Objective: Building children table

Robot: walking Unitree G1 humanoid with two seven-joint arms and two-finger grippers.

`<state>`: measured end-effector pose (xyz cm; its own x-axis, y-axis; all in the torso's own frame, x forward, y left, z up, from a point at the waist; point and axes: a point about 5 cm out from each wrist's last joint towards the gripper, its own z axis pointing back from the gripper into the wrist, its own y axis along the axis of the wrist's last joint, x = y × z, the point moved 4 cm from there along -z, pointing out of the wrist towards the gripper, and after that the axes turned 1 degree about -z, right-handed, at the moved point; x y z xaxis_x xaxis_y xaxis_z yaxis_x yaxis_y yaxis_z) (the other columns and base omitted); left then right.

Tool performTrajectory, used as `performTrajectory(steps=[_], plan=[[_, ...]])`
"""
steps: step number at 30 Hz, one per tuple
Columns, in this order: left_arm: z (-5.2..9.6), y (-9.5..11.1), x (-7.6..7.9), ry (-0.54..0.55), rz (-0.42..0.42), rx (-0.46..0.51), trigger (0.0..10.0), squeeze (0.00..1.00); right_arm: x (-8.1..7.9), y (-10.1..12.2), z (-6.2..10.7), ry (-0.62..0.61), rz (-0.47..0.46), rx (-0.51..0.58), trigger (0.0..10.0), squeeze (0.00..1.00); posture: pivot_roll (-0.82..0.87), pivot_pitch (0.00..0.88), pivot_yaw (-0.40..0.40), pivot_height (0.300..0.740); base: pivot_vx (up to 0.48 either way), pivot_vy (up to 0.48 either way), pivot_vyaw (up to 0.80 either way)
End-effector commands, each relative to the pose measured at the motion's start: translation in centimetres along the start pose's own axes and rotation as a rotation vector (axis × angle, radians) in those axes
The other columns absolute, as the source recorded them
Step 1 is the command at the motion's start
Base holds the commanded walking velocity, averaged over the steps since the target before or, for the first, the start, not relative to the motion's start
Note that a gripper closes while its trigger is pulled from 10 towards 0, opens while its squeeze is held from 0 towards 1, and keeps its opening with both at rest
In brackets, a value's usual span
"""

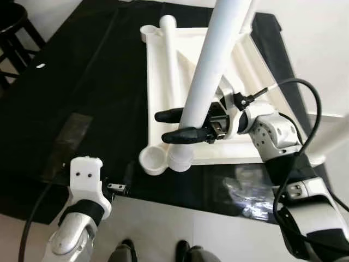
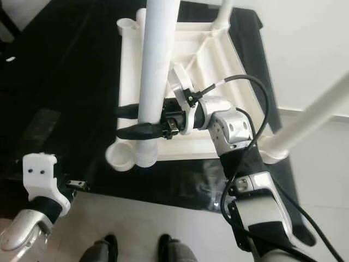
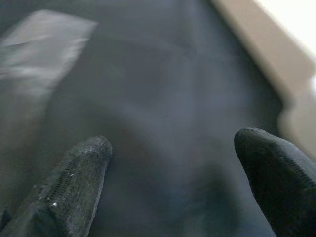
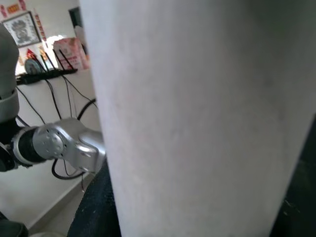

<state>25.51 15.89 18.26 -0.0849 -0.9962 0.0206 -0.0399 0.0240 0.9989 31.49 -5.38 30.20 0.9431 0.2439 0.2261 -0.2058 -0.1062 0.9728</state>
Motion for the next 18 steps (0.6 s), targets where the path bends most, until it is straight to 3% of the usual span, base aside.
performTrajectory(steps=[1, 11, 18], plan=[[0.2, -0.4, 0.0, 0.009, 0.003, -0.01, 10.0, 0.0, -0.3, 0.6, 0.0, 0.017, 0.023, 0.01, 10.0, 0.0, -0.01, 0.332, -0.081, 0.74, 0.0, 0.0, 0.0], [0.2, -0.3, 0.0, 0.02, -0.009, 0.005, 10.0, 0.0, -0.2, 0.3, -0.7, 0.052, 0.053, -0.027, 10.0, 0.0, -0.01, 0.331, -0.09, 0.74, 0.0, 0.0, 0.0], [0.5, 0.0, 0.0, 0.042, -0.015, 0.02, 10.0, 0.0, 0.3, -1.9, -2.9, 0.073, 0.089, -0.097, 10.0, 0.0, 0.0, 0.349, -0.106, 0.74, 0.0, 0.0, 0.0]])
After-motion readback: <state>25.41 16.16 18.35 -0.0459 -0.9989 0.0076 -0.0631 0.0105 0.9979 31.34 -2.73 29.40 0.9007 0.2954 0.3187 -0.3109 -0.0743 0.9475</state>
